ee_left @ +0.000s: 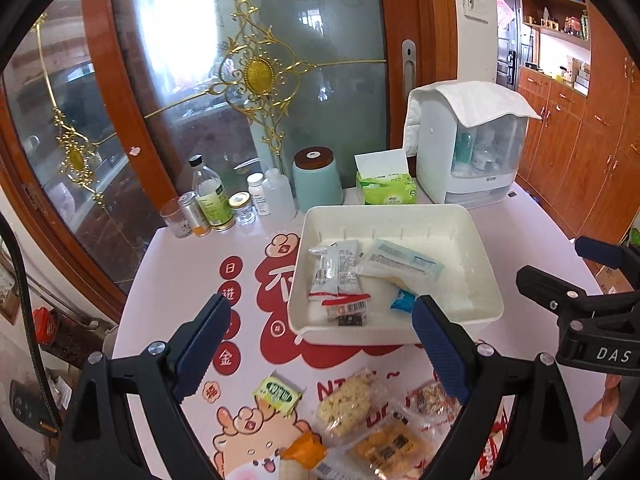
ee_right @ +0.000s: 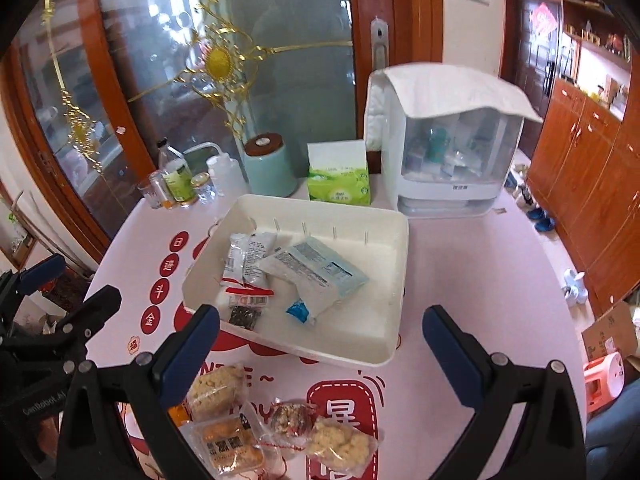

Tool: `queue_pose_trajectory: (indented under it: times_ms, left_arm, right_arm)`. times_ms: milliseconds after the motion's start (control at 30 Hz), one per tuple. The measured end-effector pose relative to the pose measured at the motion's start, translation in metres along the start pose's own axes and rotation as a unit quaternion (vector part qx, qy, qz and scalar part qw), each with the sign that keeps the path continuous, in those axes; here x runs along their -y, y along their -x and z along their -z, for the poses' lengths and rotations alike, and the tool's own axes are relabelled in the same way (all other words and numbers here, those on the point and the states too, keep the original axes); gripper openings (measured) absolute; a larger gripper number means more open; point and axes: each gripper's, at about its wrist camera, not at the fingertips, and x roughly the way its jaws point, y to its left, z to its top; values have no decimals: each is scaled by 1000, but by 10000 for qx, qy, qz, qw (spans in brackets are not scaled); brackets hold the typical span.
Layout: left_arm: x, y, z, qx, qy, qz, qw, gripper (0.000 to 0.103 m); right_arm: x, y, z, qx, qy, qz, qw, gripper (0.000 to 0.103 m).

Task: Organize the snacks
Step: 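Withdraw both tools from the tray toward the remaining snacks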

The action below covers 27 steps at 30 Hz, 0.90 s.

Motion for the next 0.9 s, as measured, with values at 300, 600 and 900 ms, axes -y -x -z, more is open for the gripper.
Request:
queue_pose_trajectory:
  times_ms: [300, 600, 900]
  left_arm:
    - [-23, 39, 57, 57, 135, 84, 9999, 91]
    - [-32, 44, 133, -310, 154, 227, 9991, 91]
    - [-29, 11, 209, -1160, -6, 541, 9918, 91]
  right_arm:
    - [-22, 38, 51, 404, 615, -234, 9970, 102]
    - [-27, 32, 118, -195, 915, -362, 9950, 102]
    - [-35, 10, 190, -531, 1390, -338, 9883, 101]
